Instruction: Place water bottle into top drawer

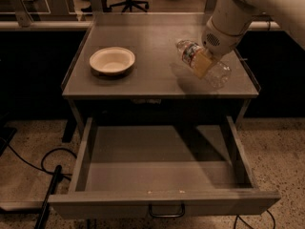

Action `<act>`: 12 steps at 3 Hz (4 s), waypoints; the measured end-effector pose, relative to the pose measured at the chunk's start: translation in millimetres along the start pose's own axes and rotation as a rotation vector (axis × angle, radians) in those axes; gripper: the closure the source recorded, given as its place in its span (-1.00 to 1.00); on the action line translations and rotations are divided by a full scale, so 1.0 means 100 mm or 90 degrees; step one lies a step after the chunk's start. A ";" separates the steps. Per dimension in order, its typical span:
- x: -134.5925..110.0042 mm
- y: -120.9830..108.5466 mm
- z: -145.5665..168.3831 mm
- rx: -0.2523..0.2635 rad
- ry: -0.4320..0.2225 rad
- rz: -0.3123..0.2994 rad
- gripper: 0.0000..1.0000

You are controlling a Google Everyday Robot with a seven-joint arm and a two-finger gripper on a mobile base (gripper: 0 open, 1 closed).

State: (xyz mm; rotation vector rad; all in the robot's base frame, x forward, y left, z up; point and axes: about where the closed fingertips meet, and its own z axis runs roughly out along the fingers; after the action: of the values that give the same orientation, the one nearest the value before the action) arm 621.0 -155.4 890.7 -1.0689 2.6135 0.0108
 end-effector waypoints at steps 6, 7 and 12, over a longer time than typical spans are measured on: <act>0.95 1.47 0.28 -0.196 0.027 0.018 1.00; 1.11 1.70 0.47 -0.243 0.034 0.011 1.00; 1.05 2.07 1.45 -0.342 0.050 0.038 1.00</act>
Offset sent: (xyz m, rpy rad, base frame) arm -0.1333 0.0177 -0.0263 0.1126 0.1570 -0.0012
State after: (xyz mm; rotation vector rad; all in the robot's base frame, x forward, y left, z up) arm 450.1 -59.5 699.4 -1.1645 2.7841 0.7345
